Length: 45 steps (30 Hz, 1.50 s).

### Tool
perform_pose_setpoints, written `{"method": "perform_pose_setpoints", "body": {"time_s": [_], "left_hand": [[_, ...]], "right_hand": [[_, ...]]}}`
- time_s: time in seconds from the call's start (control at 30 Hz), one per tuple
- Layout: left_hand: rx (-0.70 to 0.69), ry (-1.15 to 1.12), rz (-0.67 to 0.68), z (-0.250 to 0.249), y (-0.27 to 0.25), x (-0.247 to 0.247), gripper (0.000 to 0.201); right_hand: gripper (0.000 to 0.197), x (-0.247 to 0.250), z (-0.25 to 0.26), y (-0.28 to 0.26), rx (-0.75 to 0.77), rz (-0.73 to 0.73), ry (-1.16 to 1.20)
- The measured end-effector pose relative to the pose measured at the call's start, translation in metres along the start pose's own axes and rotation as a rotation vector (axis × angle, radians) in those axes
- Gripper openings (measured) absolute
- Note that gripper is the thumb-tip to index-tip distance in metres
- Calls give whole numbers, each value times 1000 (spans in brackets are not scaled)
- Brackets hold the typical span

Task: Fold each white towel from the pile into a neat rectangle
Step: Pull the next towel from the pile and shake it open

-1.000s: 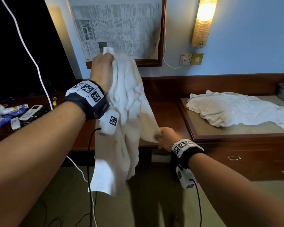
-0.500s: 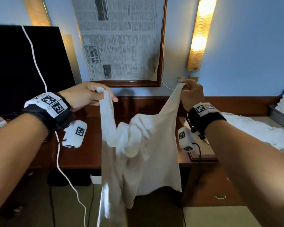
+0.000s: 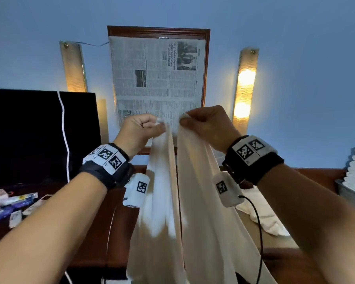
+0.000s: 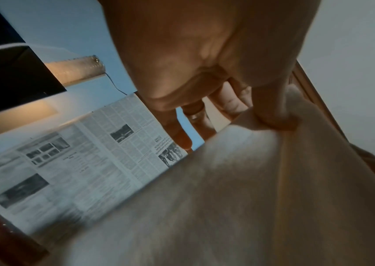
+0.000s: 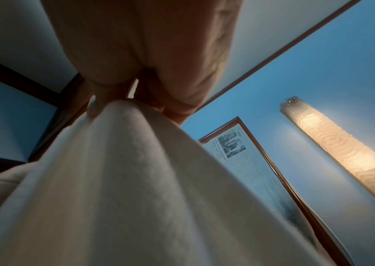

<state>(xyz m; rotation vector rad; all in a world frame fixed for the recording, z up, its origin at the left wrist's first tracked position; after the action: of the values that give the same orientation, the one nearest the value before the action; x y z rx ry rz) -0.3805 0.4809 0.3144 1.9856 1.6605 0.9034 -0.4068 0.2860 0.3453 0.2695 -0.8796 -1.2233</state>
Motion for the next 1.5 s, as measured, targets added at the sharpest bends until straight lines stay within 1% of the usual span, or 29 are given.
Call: {"method": "perform_pose_setpoints", "body": {"time_s": [0.1, 0.2, 0.23, 0.33, 0.5, 0.6, 0.7, 0.87, 0.93, 1.0, 1.07, 1.13, 1.17, 1.23, 1.27, 1.33, 1.4, 1.5], "left_hand": [[-4, -14, 44, -8, 10, -9, 11], [4, -35, 112, -13, 16, -18, 7], [5, -41, 134, -15, 18, -21, 7], [15, -77, 186, -17, 20, -26, 3], [63, -117, 193, -10, 22, -26, 2], [91, -129, 194, -7, 22, -25, 3], [117, -123, 171, -5, 23, -22, 18], [157, -116, 91, 4, 21, -13, 25], [197, -139, 91, 8, 19, -12, 25], [258, -150, 102, 12, 15, -13, 22], [318, -145, 132, 19, 10, -15, 27], [355, -162, 183, 25, 2, -21, 33], [380, -186, 203, 30, -3, -24, 36], [439, -256, 221, 39, -12, -31, 38], [471, -304, 225, 44, -17, -34, 37], [524, -393, 232, 53, -26, -41, 39], [515, -372, 276, 58, -32, -49, 34], [466, -267, 318, 59, -32, -56, 32]], "right_hand": [[25, -1, 9, 5, 53, 91, -89], [36, 4, 11, 8, 61, 115, -131], [35, 6, 12, 7, 62, 108, -131], [22, 12, 12, 6, 38, 84, -111], [20, 9, 7, 7, 32, 96, -92], [16, 7, 3, 10, 27, 79, -81], [13, 3, -2, 13, 42, 77, -61], [18, -5, -9, 16, 59, 22, 2], [23, -13, -17, 16, 5, 77, 73], [30, -23, -30, 15, -119, 175, 192], [38, -32, -40, 13, -194, 244, 284], [43, -37, -48, 10, -218, 255, 322], [41, -39, -53, 8, -237, 243, 331], [28, -40, -61, 4, -280, 186, 293], [26, -40, -65, 2, -281, 150, 223], [29, -38, -71, -1, -243, 89, -5], [30, -35, -74, -3, -203, 61, -164], [27, -33, -72, -5, -169, 54, -188]]}}
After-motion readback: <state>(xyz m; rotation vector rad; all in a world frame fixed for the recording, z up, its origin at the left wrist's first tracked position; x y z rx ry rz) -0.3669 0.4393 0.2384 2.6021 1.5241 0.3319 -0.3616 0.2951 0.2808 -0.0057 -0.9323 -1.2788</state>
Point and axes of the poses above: each hand's wrist, its own y-axis towards the middle knuckle, its own x-axis out of the back of the hand, z = x × y, the point moved 5 cm from there along y, towards the middle knuckle, and after that the axes turned 8 degrees about z, right-handed, at the moved point
